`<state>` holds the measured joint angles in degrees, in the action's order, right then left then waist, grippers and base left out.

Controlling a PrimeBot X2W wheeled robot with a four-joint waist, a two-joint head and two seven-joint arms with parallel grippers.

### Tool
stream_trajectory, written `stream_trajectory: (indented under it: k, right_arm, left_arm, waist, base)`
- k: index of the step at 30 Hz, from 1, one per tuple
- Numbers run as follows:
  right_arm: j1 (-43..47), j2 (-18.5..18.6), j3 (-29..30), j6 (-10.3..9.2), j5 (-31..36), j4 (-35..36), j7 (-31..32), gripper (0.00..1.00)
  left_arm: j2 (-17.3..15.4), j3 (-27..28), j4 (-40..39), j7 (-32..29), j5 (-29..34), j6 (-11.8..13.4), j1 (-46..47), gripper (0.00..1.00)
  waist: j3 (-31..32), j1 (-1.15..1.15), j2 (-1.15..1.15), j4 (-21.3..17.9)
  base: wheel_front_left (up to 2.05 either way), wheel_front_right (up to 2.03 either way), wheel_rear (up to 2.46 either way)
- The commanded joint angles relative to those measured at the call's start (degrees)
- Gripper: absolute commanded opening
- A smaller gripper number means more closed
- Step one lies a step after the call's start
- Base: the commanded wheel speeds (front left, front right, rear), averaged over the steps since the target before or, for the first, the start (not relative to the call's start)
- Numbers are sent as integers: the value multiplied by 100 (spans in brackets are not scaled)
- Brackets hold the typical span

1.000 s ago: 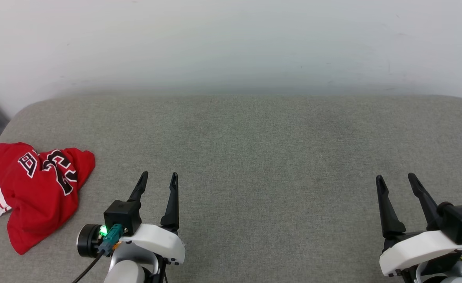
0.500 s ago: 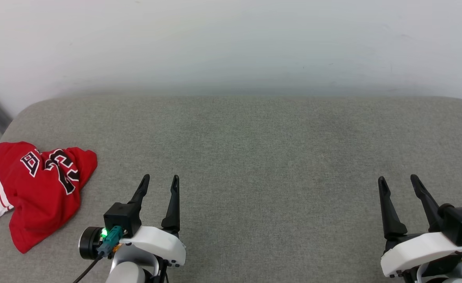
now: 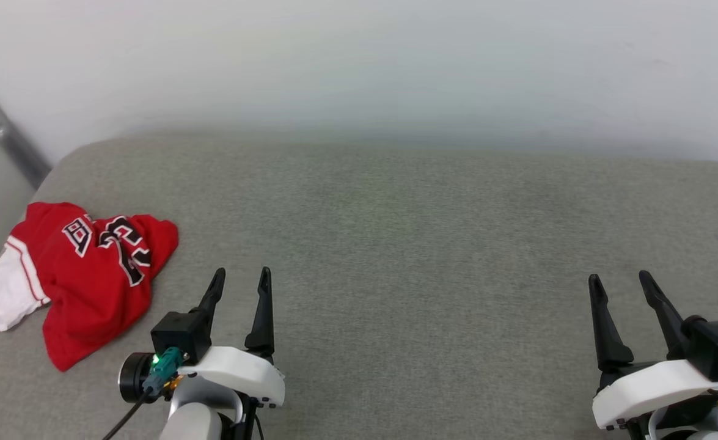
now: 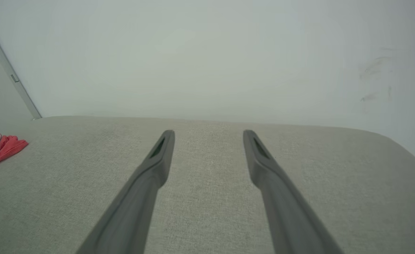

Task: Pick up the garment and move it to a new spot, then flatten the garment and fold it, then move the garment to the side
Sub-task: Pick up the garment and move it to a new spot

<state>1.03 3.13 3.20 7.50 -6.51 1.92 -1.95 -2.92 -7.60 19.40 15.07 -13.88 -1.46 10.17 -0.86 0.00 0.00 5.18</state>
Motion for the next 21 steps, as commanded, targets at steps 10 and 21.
stream_trajectory:
  k: [10, 21]
  right_arm:
    - [-173, 152, -183, -2, -97, 117, 35, 100]
    - [-269, 231, -564, -2, -135, 135, 47, 100]
  left_arm:
    - [6, 277, -260, 15, -4, 115, 173, 100]
    - [4, 757, -348, 15, -15, 49, -31, 100]
  waist:
    - [-126, 0, 0, 968]
    - [-169, 0, 0, 1825]
  base:
    - [0, 0, 0]
    - [0, 0, 0]
